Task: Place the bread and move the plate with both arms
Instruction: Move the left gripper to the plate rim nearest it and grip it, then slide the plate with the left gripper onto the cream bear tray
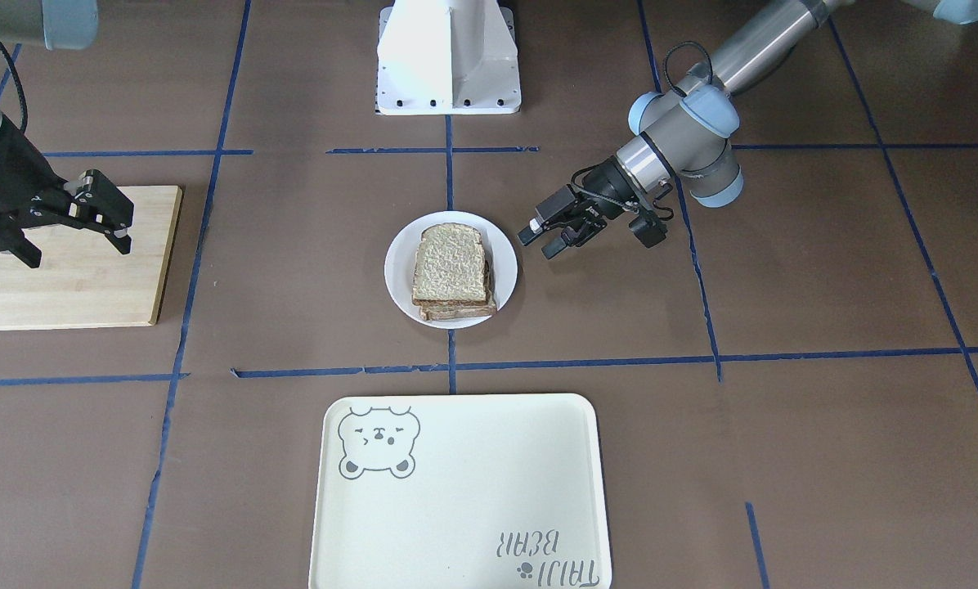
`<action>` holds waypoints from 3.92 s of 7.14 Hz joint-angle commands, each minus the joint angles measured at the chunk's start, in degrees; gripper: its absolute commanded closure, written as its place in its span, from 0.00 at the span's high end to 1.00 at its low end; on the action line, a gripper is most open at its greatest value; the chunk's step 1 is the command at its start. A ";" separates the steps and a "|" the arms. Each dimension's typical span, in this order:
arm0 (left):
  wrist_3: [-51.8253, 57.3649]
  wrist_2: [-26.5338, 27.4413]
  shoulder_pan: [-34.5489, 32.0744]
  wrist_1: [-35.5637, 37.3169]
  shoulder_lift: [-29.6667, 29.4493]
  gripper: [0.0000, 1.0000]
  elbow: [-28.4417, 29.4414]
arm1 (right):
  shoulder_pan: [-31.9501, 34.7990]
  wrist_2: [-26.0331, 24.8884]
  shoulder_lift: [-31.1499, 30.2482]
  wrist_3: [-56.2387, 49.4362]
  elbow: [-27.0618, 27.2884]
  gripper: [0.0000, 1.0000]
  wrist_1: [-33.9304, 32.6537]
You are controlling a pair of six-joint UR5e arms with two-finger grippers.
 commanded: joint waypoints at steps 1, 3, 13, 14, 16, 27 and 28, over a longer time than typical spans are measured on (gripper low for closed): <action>-3.00 0.02 0.22 0.18 -0.62 0.76 0.64 | -0.08 -0.08 -0.21 0.06 -0.06 1.00 0.07; -3.11 0.02 1.62 0.18 -0.89 0.66 0.64 | -0.08 0.01 -0.47 -0.20 -0.06 1.00 0.07; -3.90 0.11 2.24 0.35 -6.07 0.44 6.27 | 0.71 0.19 -1.88 -0.38 0.20 1.00 0.42; -7.47 0.20 2.24 0.35 -6.16 0.31 6.18 | 0.89 0.19 -1.88 -0.38 0.46 1.00 0.42; -8.12 0.11 2.24 0.44 -6.25 0.07 6.09 | 0.98 0.19 -2.06 -0.38 0.55 1.00 0.42; -12.16 2.21 -10.32 15.90 -20.01 0.00 11.39 | 7.22 5.28 -7.42 -7.50 0.55 1.00 0.59; -12.25 3.96 -10.68 15.91 -23.01 0.00 17.89 | 7.48 5.46 -7.42 -7.49 0.47 1.00 0.59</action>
